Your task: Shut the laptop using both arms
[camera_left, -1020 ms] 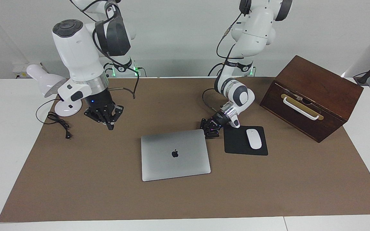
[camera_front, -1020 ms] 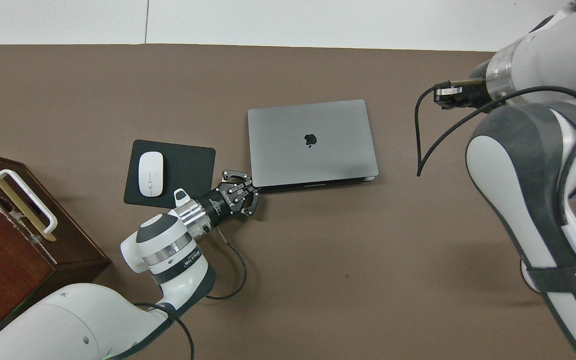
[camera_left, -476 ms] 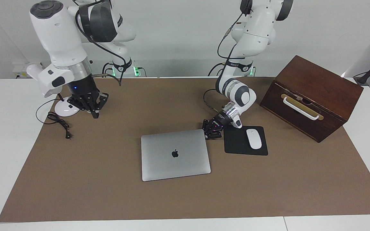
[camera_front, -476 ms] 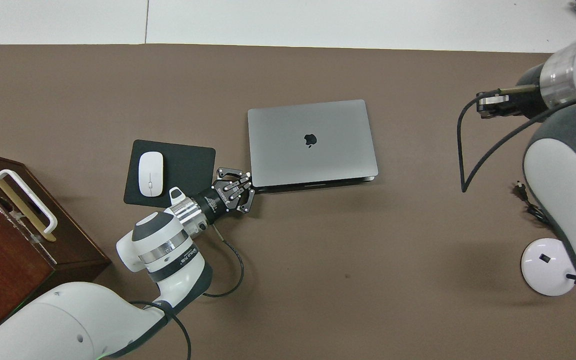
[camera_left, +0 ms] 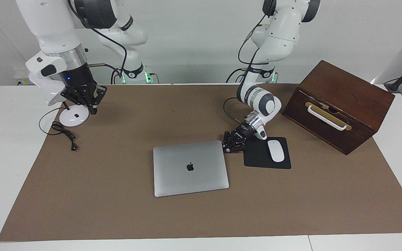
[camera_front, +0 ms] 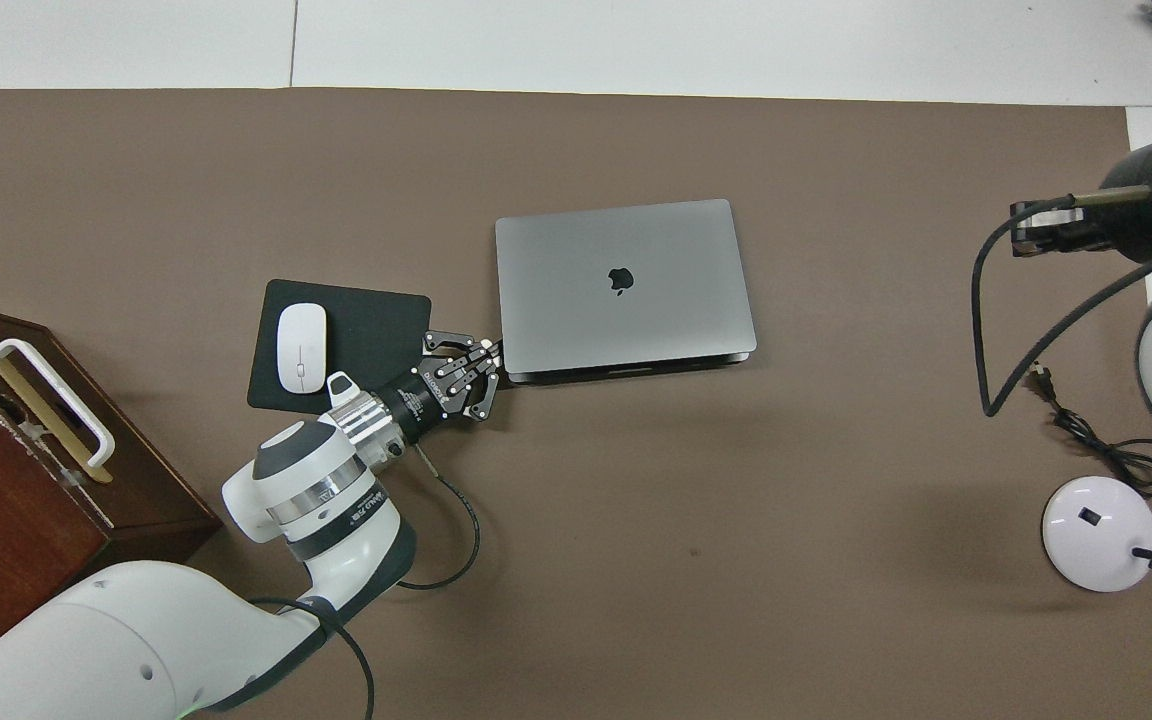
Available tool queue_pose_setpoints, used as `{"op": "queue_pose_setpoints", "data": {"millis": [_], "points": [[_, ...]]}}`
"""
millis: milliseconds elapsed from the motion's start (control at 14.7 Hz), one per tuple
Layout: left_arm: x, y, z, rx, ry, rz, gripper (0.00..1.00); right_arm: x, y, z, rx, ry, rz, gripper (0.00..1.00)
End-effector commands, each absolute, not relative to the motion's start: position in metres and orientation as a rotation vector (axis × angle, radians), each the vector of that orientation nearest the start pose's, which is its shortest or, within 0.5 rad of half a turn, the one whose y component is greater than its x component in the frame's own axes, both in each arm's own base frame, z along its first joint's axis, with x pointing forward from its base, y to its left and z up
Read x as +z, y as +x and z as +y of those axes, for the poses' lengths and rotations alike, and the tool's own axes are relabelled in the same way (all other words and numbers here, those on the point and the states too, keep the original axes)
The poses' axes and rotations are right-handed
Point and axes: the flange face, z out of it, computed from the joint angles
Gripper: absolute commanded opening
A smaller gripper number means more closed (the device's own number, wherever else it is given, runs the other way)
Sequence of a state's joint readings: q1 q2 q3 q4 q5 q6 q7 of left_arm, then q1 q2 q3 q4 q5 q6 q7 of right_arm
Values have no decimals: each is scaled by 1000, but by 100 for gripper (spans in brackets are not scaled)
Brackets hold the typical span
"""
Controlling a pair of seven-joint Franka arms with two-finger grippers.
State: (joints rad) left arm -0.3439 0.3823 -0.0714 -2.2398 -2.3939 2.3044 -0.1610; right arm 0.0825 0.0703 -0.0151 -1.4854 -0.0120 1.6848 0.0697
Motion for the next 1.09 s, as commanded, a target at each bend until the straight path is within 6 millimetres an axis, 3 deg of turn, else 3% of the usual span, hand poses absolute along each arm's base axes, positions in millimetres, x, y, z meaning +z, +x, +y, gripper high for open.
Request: {"op": "queue_pose_setpoints", "data": {"millis": [0, 748, 816, 884, 1020], "points": [[166, 483, -198, -484, 1059, 1676, 0, 646, 575, 32, -173, -3150, -20, 0], [217, 499, -206, -520, 949, 1715, 0, 666, 546, 22, -98, -3154, 11, 2], [221, 498, -211, -516, 961, 1718, 0, 667, 545, 18, -100, -3152, 16, 60], [225, 497, -215, -515, 967, 1712, 0, 668, 544, 17, -102, -3149, 20, 100], [231, 497, -218, -511, 973, 1711, 0, 671, 542, 16, -112, -3149, 25, 100]]}}
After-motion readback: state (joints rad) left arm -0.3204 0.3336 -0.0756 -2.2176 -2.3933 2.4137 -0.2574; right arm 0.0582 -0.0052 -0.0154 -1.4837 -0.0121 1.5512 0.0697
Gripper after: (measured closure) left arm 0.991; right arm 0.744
